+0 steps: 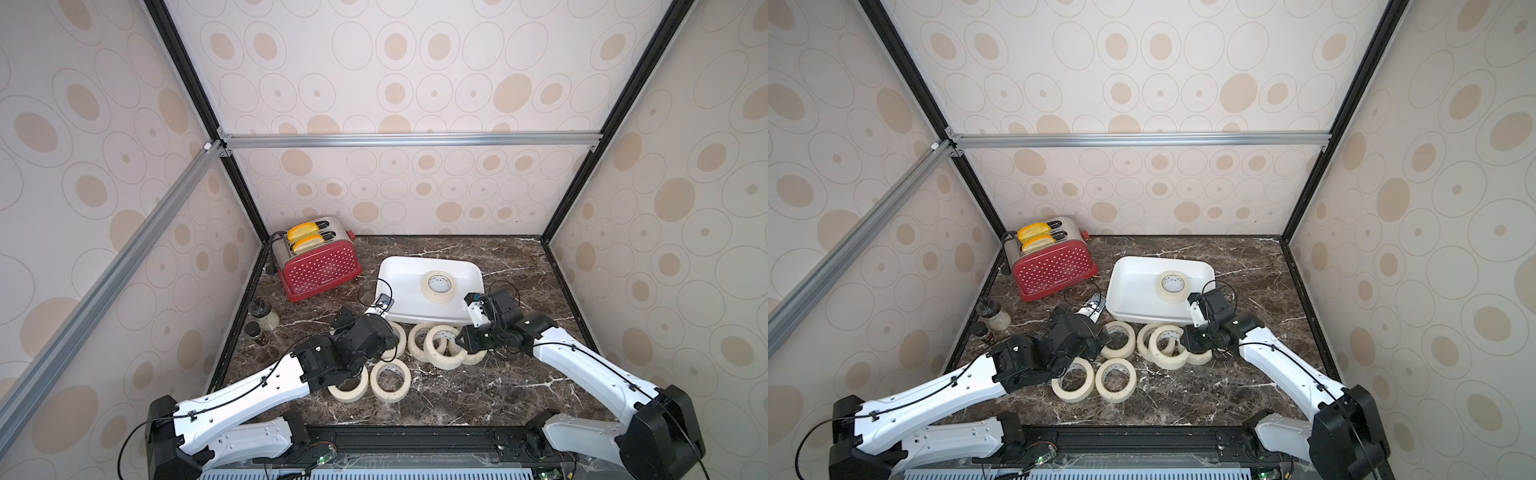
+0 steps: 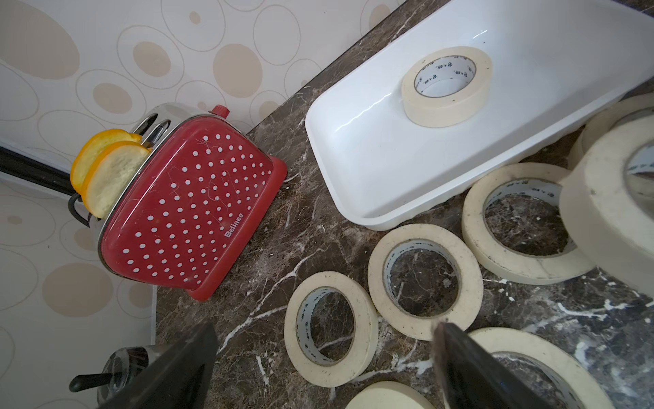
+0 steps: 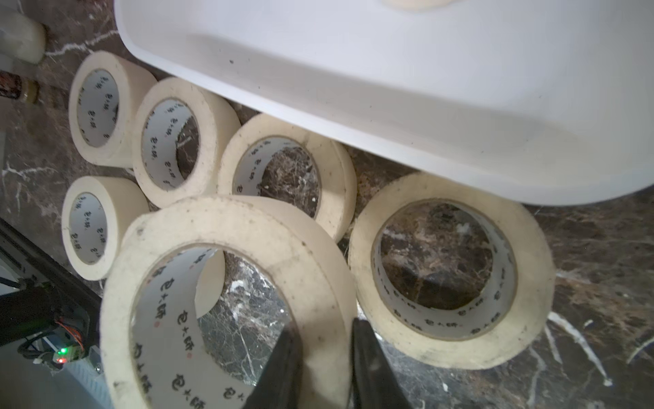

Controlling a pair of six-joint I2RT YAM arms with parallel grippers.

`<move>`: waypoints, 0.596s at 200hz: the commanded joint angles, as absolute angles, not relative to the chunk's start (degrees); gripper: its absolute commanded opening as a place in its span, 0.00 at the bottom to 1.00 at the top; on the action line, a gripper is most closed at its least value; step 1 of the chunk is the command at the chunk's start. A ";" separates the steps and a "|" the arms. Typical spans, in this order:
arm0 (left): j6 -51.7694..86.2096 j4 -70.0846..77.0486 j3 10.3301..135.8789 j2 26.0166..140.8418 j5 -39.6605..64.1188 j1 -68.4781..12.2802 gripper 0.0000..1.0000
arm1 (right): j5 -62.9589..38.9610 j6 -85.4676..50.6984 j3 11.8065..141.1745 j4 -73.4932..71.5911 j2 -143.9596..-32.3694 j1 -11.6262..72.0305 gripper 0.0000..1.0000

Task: Take out the art tape in the storage box
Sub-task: Place the art tape at the center of the board.

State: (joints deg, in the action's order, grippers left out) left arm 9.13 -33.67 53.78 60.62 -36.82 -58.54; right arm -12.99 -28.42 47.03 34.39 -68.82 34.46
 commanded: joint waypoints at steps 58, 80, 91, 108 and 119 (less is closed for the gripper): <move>7.87 -34.37 55.28 62.05 -38.28 -58.33 0.99 | -8.63 -32.34 42.96 37.59 -65.92 44.60 0.24; 7.76 -34.53 55.59 62.17 -38.18 -58.32 0.99 | -8.74 -33.24 41.22 36.26 -66.04 45.70 0.24; 7.71 -34.63 55.63 62.14 -38.14 -58.34 0.99 | -9.11 -33.55 40.48 35.44 -66.41 46.03 0.24; 7.71 -34.45 55.55 62.14 -38.32 -58.28 0.99 | -9.65 -33.54 39.46 33.71 -67.43 46.29 0.24; 7.65 -34.37 55.53 62.21 -38.25 -58.32 0.99 | -10.09 -33.66 38.87 32.47 -68.23 46.43 0.24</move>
